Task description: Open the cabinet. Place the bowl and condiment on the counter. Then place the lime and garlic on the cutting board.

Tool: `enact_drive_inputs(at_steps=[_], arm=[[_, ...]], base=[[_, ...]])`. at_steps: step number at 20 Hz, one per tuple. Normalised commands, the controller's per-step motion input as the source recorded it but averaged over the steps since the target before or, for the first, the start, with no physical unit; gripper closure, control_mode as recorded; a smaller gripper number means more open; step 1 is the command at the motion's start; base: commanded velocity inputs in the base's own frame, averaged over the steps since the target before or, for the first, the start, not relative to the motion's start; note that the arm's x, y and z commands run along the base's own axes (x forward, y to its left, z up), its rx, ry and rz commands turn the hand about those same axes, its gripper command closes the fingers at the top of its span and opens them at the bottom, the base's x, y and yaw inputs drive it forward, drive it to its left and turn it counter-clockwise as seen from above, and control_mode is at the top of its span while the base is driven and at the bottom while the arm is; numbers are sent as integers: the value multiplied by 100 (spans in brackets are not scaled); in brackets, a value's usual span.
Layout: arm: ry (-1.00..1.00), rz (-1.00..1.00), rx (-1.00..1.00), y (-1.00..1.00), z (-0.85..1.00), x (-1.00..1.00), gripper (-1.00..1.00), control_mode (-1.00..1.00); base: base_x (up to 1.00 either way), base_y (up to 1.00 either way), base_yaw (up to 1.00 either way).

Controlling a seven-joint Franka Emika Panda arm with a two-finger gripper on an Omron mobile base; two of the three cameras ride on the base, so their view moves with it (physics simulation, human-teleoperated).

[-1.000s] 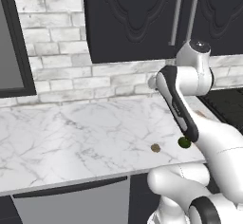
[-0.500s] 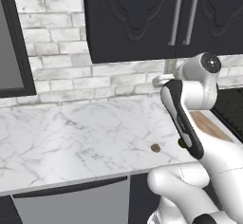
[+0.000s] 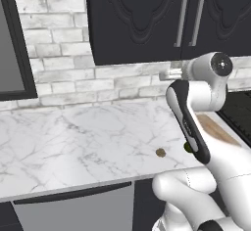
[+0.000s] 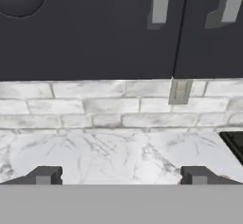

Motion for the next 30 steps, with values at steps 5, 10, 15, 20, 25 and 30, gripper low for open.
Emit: enact_drive_inputs(at_steps=[5,10,15,20,25,30], arm=[[-10,-2,5,0,39,0,-100,-100],[-5,-2,7,-1,40,0,-100,-100],[-2,-4,3,0,43,0,-100,-100],[-2,-5,0,0,34,0,-100,-100],[-7,-1,0,-4,17,0,-100,-100],[-6,0,0,-1,11,2,-100,-100]], base=[[0,0,0],[0,0,0],[0,0,0],[0,0,0],[0,0,0],[0,0,0]])
